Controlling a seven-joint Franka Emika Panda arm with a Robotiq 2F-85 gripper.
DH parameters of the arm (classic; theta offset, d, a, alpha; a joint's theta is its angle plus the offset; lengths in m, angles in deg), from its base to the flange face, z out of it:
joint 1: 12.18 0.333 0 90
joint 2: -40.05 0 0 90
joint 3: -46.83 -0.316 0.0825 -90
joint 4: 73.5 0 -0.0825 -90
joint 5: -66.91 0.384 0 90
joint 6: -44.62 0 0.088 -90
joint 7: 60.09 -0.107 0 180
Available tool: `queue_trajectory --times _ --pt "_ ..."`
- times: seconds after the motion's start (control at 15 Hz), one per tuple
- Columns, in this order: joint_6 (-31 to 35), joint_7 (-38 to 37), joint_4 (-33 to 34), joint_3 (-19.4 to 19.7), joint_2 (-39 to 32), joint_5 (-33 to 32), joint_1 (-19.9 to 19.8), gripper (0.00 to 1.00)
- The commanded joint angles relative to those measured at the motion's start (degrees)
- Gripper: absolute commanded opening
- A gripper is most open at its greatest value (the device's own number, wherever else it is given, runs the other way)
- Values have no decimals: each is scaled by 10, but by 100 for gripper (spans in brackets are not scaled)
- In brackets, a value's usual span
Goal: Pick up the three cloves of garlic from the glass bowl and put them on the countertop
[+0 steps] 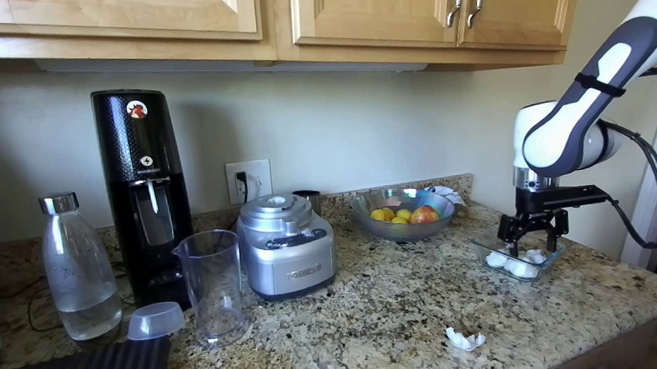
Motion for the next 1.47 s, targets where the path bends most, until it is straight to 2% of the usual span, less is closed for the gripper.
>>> queue_trajectory --times 0.0,0.33,0.67,0.87,1.4 --pt "6 -21 -7 13 -10 6 9 100" --pt "7 -18 -15 9 10 27 2 100" --pt "28 -35 -23 26 33 31 3 100" --pt "27 -41 -22 35 30 31 2 100" --pt "17 -51 -23 26 10 47 8 100"
